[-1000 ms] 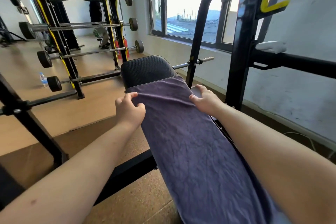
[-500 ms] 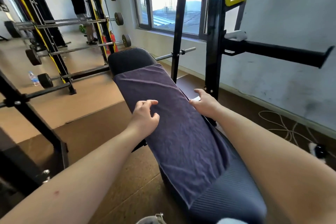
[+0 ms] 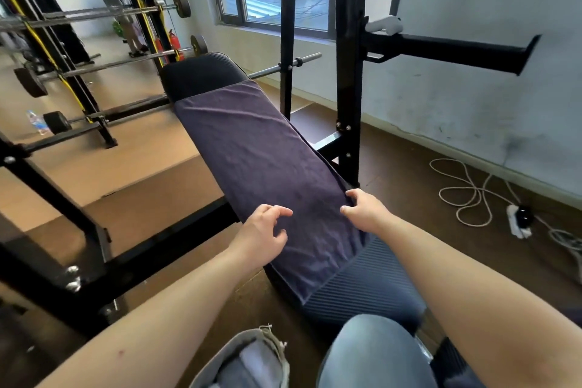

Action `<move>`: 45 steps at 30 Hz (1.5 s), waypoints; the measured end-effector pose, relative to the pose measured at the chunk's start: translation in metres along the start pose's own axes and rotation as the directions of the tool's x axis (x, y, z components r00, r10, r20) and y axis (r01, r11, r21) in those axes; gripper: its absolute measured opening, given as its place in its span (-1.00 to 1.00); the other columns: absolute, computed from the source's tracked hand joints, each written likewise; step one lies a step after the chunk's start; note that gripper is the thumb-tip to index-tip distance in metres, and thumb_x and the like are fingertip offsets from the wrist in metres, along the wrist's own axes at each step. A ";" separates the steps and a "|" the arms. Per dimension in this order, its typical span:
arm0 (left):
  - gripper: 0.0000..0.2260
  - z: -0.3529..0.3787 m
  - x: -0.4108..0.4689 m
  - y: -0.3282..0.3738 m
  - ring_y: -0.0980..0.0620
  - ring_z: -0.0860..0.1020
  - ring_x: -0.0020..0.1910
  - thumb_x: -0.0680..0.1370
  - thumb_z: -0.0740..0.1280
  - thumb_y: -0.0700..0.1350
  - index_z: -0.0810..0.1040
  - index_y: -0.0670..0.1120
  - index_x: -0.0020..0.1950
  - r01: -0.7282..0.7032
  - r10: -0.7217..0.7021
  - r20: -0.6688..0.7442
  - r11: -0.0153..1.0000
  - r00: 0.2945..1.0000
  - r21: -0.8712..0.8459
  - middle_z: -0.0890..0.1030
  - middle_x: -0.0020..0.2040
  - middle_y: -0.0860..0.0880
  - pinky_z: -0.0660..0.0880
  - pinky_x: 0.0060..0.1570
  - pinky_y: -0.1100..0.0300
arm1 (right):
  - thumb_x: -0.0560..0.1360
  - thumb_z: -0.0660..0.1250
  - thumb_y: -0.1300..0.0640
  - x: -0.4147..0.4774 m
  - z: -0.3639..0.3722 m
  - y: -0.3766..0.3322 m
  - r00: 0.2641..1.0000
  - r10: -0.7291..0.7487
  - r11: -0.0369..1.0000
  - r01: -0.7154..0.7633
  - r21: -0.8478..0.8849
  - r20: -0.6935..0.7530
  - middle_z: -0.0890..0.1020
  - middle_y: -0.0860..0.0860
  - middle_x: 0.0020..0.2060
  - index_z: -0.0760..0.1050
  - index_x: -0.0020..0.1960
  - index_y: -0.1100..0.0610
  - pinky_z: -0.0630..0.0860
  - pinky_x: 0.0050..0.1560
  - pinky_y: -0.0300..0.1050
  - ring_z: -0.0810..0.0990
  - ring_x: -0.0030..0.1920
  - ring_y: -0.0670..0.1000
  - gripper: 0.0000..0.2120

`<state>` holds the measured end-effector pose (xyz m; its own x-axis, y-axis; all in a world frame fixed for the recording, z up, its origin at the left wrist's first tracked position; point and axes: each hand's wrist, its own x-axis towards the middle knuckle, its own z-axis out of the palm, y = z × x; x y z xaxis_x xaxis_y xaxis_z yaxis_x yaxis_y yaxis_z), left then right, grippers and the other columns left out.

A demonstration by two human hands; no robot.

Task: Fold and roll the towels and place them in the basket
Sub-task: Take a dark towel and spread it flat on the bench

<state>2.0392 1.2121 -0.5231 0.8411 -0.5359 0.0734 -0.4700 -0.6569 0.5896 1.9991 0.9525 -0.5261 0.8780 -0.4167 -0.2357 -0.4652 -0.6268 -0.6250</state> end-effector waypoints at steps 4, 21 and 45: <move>-0.68 0.022 -0.011 -0.001 0.17 0.51 0.13 0.60 0.35 -0.14 0.54 0.12 0.33 -0.050 0.050 0.069 0.999 0.996 -0.006 0.46 0.26 0.14 0.52 0.19 0.19 | 0.58 0.32 0.07 -0.004 0.008 0.023 0.998 0.053 0.999 -0.053 -0.002 -0.019 0.51 0.13 0.41 0.39 0.52 0.11 0.42 0.30 -0.09 0.51 0.38 0.16 -0.49; -0.68 0.046 -0.045 -0.035 0.02 0.47 0.34 0.36 0.50 -0.05 0.61 0.20 0.07 -0.665 0.497 0.444 0.594 0.746 0.452 0.50 0.37 0.06 0.55 0.08 0.16 | 0.49 0.22 0.36 -0.004 0.027 0.071 0.974 0.175 0.985 -0.174 0.022 -0.146 0.63 0.12 0.22 0.59 0.15 0.07 0.49 0.16 -0.10 0.57 0.22 0.15 -0.65; -0.83 -0.004 -0.017 -0.007 0.11 0.68 -0.20 0.54 0.44 -0.24 0.61 0.05 -0.13 0.118 -0.212 -0.208 0.913 0.955 -0.391 0.66 -0.25 0.10 0.69 -0.19 0.11 | 0.58 0.25 0.44 0.011 -0.029 0.020 0.976 0.215 0.400 -0.050 0.915 -0.041 0.68 0.17 -0.05 0.57 0.10 0.14 0.60 -0.24 -0.08 0.69 -0.20 0.07 -0.73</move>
<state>2.0294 1.2275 -0.5255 0.9585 -0.2620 0.1120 -0.2251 -0.4552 0.8614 1.9965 0.9162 -0.5191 0.7518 -0.5686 -0.3340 -0.1267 0.3725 -0.9193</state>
